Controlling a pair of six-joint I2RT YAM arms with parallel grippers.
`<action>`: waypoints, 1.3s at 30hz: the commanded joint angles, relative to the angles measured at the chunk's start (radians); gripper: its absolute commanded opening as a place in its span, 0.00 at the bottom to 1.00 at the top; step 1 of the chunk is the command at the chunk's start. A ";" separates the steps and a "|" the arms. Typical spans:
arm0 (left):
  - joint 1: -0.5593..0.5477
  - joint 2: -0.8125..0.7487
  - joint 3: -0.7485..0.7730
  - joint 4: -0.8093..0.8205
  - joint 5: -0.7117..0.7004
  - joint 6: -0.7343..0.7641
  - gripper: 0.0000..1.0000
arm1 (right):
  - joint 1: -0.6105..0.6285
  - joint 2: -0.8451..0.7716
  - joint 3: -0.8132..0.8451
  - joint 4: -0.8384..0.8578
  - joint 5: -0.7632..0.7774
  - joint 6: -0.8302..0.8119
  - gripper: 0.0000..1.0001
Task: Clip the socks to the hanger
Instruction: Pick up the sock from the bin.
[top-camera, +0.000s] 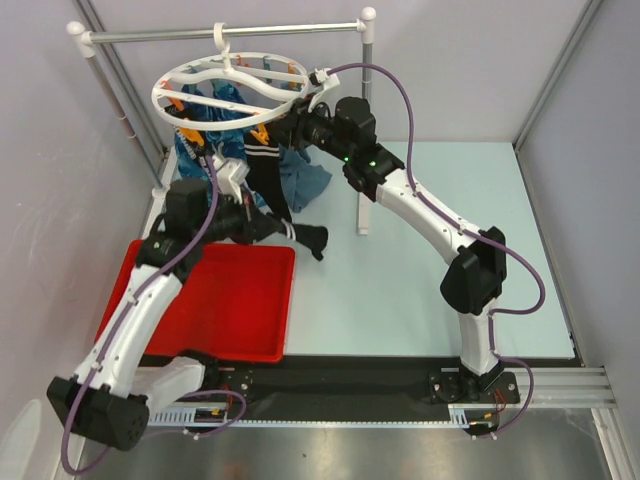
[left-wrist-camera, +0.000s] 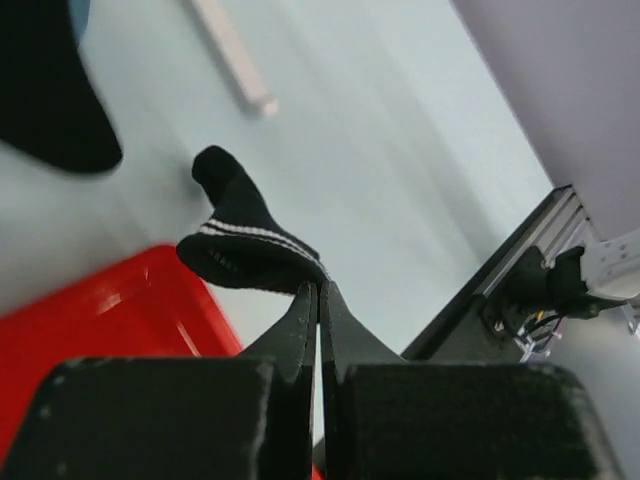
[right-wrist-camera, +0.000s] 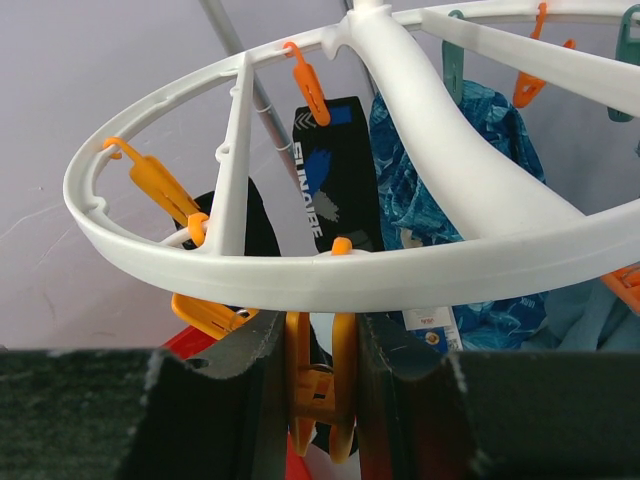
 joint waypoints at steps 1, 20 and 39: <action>0.039 -0.138 -0.147 -0.096 -0.032 0.029 0.00 | 0.000 -0.060 0.020 0.021 -0.020 0.001 0.00; 0.140 -0.228 -0.235 -0.329 -0.681 -0.179 0.00 | 0.006 -0.058 0.018 0.016 -0.020 0.002 0.00; 0.335 -0.214 -0.361 -0.216 -0.694 -0.565 0.68 | -0.003 -0.086 -0.046 0.053 -0.034 0.010 0.00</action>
